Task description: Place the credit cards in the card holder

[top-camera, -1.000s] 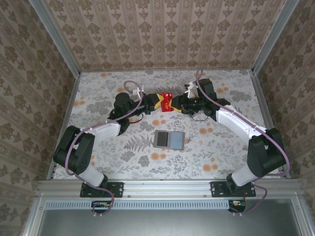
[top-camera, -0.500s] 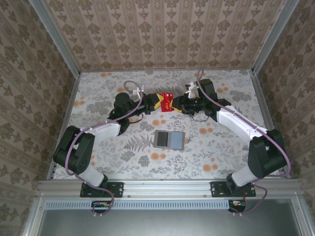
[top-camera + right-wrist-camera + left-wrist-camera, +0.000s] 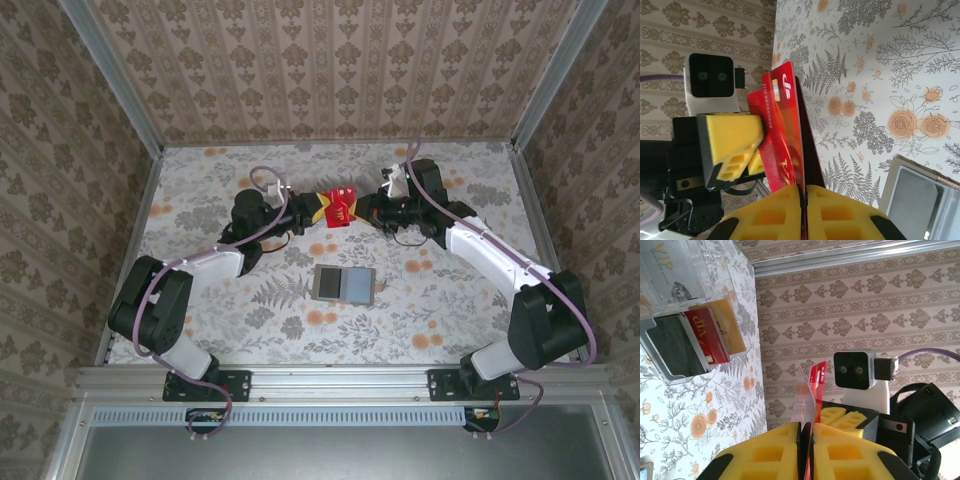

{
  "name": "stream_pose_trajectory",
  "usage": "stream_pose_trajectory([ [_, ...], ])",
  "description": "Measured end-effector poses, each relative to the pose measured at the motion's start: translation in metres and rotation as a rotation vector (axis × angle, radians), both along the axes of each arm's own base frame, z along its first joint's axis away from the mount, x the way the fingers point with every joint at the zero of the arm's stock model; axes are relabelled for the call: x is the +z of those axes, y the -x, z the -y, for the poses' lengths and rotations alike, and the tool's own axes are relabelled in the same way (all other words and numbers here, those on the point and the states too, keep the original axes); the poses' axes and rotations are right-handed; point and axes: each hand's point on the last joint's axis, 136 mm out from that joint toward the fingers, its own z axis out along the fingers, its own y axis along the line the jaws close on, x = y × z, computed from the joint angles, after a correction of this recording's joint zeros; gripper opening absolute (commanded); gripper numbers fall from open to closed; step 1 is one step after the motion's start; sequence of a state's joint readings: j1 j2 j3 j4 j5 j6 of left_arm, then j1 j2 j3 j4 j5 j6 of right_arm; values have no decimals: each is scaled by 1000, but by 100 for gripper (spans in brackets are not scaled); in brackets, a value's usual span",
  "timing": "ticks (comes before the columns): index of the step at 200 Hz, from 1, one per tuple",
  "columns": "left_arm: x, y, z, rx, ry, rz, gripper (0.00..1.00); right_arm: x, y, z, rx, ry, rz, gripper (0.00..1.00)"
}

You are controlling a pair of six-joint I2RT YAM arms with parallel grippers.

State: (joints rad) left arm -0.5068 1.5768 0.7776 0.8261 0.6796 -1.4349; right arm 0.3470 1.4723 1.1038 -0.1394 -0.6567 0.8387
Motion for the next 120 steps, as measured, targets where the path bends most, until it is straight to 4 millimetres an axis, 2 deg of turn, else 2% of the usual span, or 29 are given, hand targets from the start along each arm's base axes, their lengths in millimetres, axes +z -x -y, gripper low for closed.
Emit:
stream_pose_trajectory([
  [43, -28, -1, -11, 43, -57, -56, 6, -10, 0, 9, -24, 44, -23, 7],
  [73, -34, -1, -19, 70, -80, -67, 4, -18, 3, 15, -30, 96, -40, 7],
  [99, -35, -4, -23, 86, -89, -63, 1, -10, 1, 19, -20, 145, -6, 8],
  [120, -40, -4, -24, 91, -104, -65, 1, 2, -8, 31, -32, 267, 76, 10],
])
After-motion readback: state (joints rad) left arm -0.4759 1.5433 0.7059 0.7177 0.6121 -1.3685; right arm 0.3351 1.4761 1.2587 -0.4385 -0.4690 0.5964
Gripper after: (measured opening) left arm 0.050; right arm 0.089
